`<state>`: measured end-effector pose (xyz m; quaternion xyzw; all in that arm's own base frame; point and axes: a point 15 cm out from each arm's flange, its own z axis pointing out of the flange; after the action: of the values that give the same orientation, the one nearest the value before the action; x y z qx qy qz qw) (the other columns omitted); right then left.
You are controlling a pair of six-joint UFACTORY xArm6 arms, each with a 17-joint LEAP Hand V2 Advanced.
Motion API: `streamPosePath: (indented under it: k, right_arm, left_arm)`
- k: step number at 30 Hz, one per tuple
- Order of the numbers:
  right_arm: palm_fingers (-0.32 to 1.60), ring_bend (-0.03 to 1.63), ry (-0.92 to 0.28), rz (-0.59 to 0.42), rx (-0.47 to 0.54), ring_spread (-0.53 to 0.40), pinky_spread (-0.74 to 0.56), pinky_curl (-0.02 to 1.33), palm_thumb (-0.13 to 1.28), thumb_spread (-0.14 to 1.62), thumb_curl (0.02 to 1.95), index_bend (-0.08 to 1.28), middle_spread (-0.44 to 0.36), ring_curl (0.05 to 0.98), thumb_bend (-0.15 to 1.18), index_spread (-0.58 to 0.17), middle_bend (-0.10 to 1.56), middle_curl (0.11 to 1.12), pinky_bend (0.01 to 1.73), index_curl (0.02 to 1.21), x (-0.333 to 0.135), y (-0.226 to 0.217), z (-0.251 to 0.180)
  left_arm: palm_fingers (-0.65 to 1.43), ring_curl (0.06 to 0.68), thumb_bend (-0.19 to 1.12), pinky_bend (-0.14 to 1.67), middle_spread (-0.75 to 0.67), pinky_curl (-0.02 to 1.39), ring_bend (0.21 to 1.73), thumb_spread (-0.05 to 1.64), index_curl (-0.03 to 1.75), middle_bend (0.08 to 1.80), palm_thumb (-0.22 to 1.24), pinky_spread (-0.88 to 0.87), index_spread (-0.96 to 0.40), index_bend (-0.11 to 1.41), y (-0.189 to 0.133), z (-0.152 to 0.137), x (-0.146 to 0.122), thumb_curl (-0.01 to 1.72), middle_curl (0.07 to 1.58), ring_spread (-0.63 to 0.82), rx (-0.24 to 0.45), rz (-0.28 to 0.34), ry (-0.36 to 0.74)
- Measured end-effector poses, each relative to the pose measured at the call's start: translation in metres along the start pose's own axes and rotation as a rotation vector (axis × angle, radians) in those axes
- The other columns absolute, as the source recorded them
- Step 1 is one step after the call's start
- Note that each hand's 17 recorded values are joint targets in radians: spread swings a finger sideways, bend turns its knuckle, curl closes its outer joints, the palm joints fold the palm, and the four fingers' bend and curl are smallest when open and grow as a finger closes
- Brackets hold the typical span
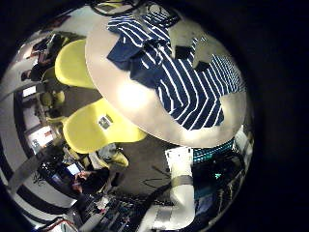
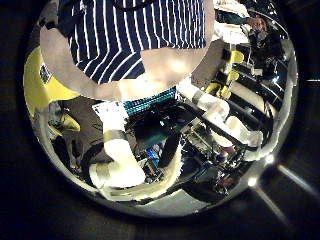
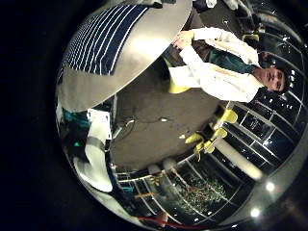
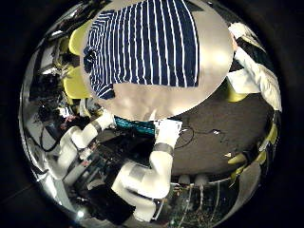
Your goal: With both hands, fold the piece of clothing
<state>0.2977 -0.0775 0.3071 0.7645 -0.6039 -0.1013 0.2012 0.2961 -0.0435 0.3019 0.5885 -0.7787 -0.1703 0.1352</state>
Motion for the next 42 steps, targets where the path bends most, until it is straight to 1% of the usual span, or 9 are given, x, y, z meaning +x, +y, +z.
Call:
streamPosePath:
  k: [8,13,17,21,25,28,36,39,42]
  right_arm:
    - [0.07,0.42,0.000,-0.006,-0.008,0.191,0.33,0.27,-0.04,1.14,0.16,0.15,0.048,0.224,-0.04,-0.360,0.22,0.35,0.46,0.26,0.000,0.005,0.003]
    - [0.09,0.42,0.006,0.001,0.026,0.192,0.33,0.27,-0.03,1.15,0.16,0.15,0.049,0.229,-0.03,-0.354,0.22,0.35,0.46,0.26,0.000,0.009,-0.004]
    - [0.09,0.42,0.007,0.011,0.036,0.193,0.33,0.28,-0.03,1.15,0.16,0.15,0.049,0.233,-0.03,-0.352,0.22,0.35,0.46,0.26,-0.001,0.013,-0.007]
    - [0.10,0.43,0.000,0.016,0.032,0.193,0.34,0.28,-0.02,1.16,0.16,0.15,0.049,0.238,-0.02,-0.353,0.22,0.35,0.46,0.26,-0.003,0.017,-0.008]
    - [0.11,0.44,-0.014,0.029,-0.001,0.192,0.34,0.28,-0.01,1.17,0.17,0.15,0.049,0.242,-0.02,-0.352,0.22,0.36,0.46,0.26,-0.007,0.027,-0.006]
    - [0.11,0.44,-0.024,0.048,-0.036,0.190,0.34,0.28,-0.01,1.18,0.18,0.15,0.049,0.245,-0.02,-0.348,0.22,0.36,0.46,0.26,-0.011,0.035,-0.003]
    - [0.12,0.43,-0.033,0.064,-0.038,0.189,0.35,0.29,0.00,1.18,0.19,0.15,0.050,0.247,-0.02,-0.343,0.23,0.36,0.46,0.26,-0.020,0.034,-0.004]
    - [0.12,0.44,-0.039,0.069,-0.060,0.190,0.35,0.29,0.00,1.19,0.19,0.15,0.050,0.249,-0.01,-0.342,0.22,0.36,0.46,0.26,-0.021,0.039,-0.003]
    - [0.12,0.44,-0.042,0.071,-0.063,0.190,0.35,0.29,0.00,1.19,0.20,0.15,0.050,0.251,-0.02,-0.342,0.22,0.36,0.46,0.26,-0.021,0.040,-0.003]
  left_arm:
    - [0.13,0.217,-0.02,0.47,0.20,0.50,0.81,1.00,0.31,0.21,0.15,0.17,0.04,0.16,0.000,-0.003,0.004,0.29,0.39,0.14,0.011,0.006,0.005]
    - [0.13,0.213,-0.02,0.45,0.19,0.48,0.80,0.99,0.31,0.22,0.18,0.17,0.03,0.17,-0.002,0.002,0.010,0.30,0.39,0.14,0.025,0.001,0.001]
    - [0.08,0.205,-0.03,0.43,0.21,0.46,0.75,0.95,0.32,0.20,0.19,0.22,0.03,0.17,0.000,0.036,0.021,0.30,0.39,0.20,-0.023,0.018,-0.011]
    - [0.07,0.199,-0.03,0.42,0.23,0.44,0.73,0.91,0.32,0.19,0.18,0.26,0.03,0.16,-0.011,0.065,0.028,0.31,0.38,0.25,0.026,0.055,-0.054]
    - [0.05,0.199,-0.04,0.43,0.25,0.43,0.73,0.88,0.31,0.19,0.17,0.29,0.03,0.16,-0.008,0.107,0.026,0.31,0.37,0.29,0.034,0.100,-0.126]
    - [0.05,0.199,-0.03,0.44,0.26,0.42,0.73,0.87,0.31,0.19,0.17,0.30,0.03,0.15,-0.008,0.119,0.024,0.31,0.36,0.31,0.048,0.118,-0.159]
    - [0.06,0.204,-0.03,0.46,0.27,0.41,0.74,0.86,0.29,0.21,0.18,0.31,0.04,0.15,-0.015,0.150,0.022,0.32,0.36,0.32,0.092,0.113,-0.201]
    - [0.16,0.204,-0.03,0.44,0.20,0.39,0.75,0.86,0.29,0.25,0.20,0.25,0.05,0.16,-0.020,0.153,0.021,0.32,0.37,0.26,0.126,0.106,-0.221]
    - [0.25,0.205,-0.02,0.45,0.09,0.39,0.76,0.86,0.29,0.31,0.23,0.16,0.03,0.15,-0.023,0.151,0.019,0.32,0.39,0.15,0.129,0.112,-0.236]
